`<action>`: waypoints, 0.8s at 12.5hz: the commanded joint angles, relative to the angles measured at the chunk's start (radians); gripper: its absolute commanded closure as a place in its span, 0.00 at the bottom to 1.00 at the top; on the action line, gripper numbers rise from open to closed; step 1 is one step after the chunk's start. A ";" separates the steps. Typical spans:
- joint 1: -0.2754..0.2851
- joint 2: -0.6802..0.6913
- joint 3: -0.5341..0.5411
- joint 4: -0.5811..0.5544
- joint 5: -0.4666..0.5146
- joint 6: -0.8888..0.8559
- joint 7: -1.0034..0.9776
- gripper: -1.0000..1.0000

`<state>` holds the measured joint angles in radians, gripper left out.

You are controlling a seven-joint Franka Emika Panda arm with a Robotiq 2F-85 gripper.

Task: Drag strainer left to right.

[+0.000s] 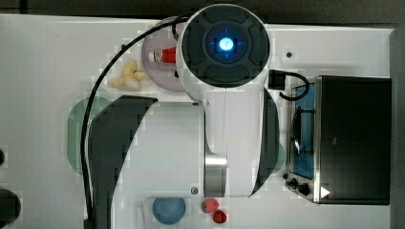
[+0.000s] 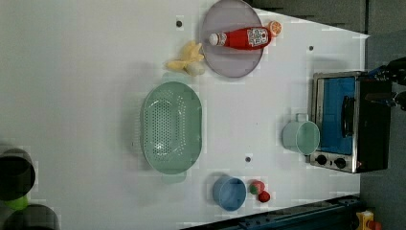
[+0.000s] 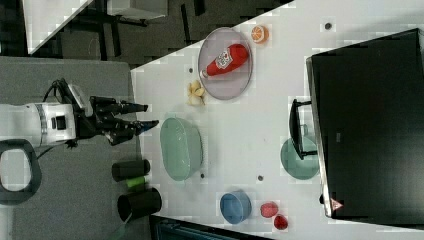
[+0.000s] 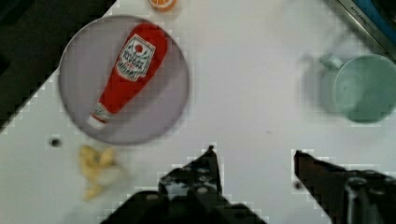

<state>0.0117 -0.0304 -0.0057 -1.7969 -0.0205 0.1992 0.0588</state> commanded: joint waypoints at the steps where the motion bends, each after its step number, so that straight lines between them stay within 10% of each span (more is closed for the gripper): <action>1: -0.023 -0.402 0.013 -0.257 -0.004 -0.164 0.034 0.21; 3: -0.017 -0.400 0.030 -0.257 0.000 -0.155 0.034 0.00; 10: 0.022 -0.246 0.327 -0.266 0.044 0.005 0.226 0.00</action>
<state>-0.0020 -0.3501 0.2822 -2.0273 0.0148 0.1887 0.1731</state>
